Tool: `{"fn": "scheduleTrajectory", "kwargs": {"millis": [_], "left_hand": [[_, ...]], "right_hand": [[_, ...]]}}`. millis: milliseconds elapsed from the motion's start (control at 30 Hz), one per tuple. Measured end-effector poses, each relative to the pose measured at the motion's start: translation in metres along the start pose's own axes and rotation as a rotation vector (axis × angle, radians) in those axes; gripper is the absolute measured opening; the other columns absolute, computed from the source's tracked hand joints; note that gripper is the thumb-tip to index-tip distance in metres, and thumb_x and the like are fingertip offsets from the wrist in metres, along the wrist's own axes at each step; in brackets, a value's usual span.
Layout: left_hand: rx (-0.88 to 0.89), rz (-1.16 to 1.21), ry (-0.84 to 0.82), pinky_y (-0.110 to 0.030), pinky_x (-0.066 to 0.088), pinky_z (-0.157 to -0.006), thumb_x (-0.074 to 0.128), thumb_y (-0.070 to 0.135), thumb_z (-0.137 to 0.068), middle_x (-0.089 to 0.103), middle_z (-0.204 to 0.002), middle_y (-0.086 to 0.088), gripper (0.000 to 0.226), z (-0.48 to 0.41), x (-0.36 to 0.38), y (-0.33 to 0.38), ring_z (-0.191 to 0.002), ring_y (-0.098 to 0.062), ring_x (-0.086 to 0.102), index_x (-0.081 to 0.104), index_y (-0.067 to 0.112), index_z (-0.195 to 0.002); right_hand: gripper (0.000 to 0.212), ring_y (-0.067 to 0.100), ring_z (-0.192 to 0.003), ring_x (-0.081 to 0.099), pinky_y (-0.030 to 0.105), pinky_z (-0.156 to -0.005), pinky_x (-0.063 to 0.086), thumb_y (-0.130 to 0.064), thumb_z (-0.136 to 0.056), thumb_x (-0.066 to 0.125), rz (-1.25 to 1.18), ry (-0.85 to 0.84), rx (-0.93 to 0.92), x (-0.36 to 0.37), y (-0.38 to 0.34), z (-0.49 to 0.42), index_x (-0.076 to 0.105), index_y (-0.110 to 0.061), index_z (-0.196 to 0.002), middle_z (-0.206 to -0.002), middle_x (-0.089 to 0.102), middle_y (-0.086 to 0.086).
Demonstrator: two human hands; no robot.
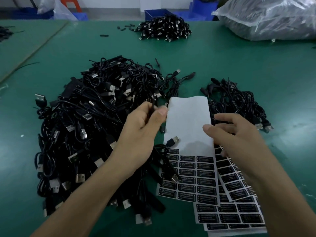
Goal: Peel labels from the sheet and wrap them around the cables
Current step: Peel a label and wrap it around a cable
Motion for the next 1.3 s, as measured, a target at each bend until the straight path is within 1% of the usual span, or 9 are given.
{"fn": "scheduleTrajectory", "kwargs": {"millis": [100,167,233,300,467,533,667,900,1300], "left_hand": [[-0.056,-0.126,-0.029,-0.022,0.029,-0.035,0.027,0.064,-0.099,0.032,-0.058,0.011,0.048,0.000,0.003,-0.008,-0.042,-0.006,0.027,0.035,0.032,-0.065],[-0.174,-0.048,-0.008,-0.020,0.022,-0.036,0.023,0.057,-0.100,0.029,-0.057,0.009,0.054,-0.004,0.005,-0.017,-0.040,-0.005,0.021,0.039,0.031,-0.055],[-0.207,-0.011,-0.007,-0.021,0.023,-0.037,0.027,0.044,-0.102,0.030,-0.056,0.009,0.054,-0.006,0.005,-0.020,-0.041,-0.004,0.022,0.041,0.030,-0.052],[-0.102,-0.113,-0.052,-0.023,0.027,-0.042,0.033,0.040,-0.097,0.033,-0.059,0.009,0.039,-0.005,0.007,-0.017,-0.047,-0.005,0.026,0.040,0.030,-0.060],[0.046,-0.274,-0.108,-0.018,0.043,-0.050,0.042,0.028,-0.105,0.062,-0.066,0.010,0.029,0.002,0.012,-0.012,-0.054,-0.005,0.053,0.056,0.026,-0.080],[0.021,-0.361,-0.136,-0.030,0.052,-0.055,0.037,0.037,-0.104,0.067,-0.072,0.008,0.028,0.007,0.017,-0.014,-0.059,-0.013,0.060,0.054,0.026,-0.084],[-0.046,-0.499,-0.161,-0.054,0.051,-0.060,0.035,0.055,-0.088,0.060,-0.063,0.001,0.035,0.013,0.019,-0.018,-0.052,-0.014,0.049,0.045,0.022,-0.082],[-0.015,-0.513,-0.150,-0.038,0.055,-0.059,0.074,0.036,-0.076,0.070,-0.077,0.015,0.040,0.010,0.020,-0.017,-0.061,-0.004,0.063,0.035,0.029,-0.076],[-0.014,-0.523,-0.134,-0.044,0.058,-0.065,0.077,0.040,-0.069,0.072,-0.076,0.016,0.042,0.010,0.018,-0.018,-0.065,-0.001,0.067,0.037,0.029,-0.075]], "right_hand": [[0.055,0.011,-0.077,0.067,0.025,-0.050,0.044,-0.031,-0.075,0.082,-0.214,-0.067,0.088,0.006,0.007,-0.003,0.056,-0.034,-0.124,-0.103,0.073,-0.002],[0.063,0.007,-0.068,0.066,0.021,-0.045,0.048,-0.030,-0.071,0.084,-0.206,-0.121,0.115,0.013,0.009,-0.003,0.054,-0.032,-0.127,-0.099,0.074,0.000],[0.064,0.011,-0.081,0.072,0.032,-0.066,0.060,-0.028,-0.074,0.085,-0.133,-0.190,0.093,0.023,0.008,-0.001,0.055,-0.027,-0.130,-0.101,0.076,0.000],[0.052,0.005,-0.085,0.073,0.028,-0.078,0.056,-0.026,-0.075,0.085,-0.030,-0.227,0.024,0.032,0.004,0.003,0.061,-0.028,-0.121,-0.096,0.077,-0.012],[0.011,0.013,-0.068,0.069,0.036,-0.066,0.055,-0.026,-0.080,0.079,0.127,-0.201,-0.095,0.041,-0.002,0.009,0.070,-0.024,-0.086,-0.081,0.073,-0.006],[0.007,0.020,-0.066,0.066,0.036,-0.062,0.051,-0.021,-0.081,0.078,0.080,-0.184,-0.101,0.039,-0.002,0.008,0.071,-0.020,-0.080,-0.080,0.073,0.003],[0.009,0.013,-0.078,0.074,0.028,-0.074,0.057,-0.012,-0.079,0.079,-0.085,-0.206,-0.044,0.035,-0.001,0.007,0.076,-0.018,-0.086,-0.083,0.078,-0.005],[0.013,0.016,-0.074,0.074,0.031,-0.068,0.059,-0.005,-0.083,0.072,-0.184,-0.252,0.057,0.038,0.004,0.008,0.075,-0.015,-0.090,-0.083,0.078,0.002],[0.019,0.019,-0.081,0.075,0.029,-0.070,0.060,0.001,-0.084,0.068,-0.169,-0.287,0.082,0.042,0.007,0.008,0.073,-0.012,-0.096,-0.088,0.078,0.005]]}}
Point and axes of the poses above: each hand's wrist, its own z-axis away from the middle knuckle, its own x-axis out of the palm, y = z × x, the point moved 7 cm from there along -z, towards the middle knuckle
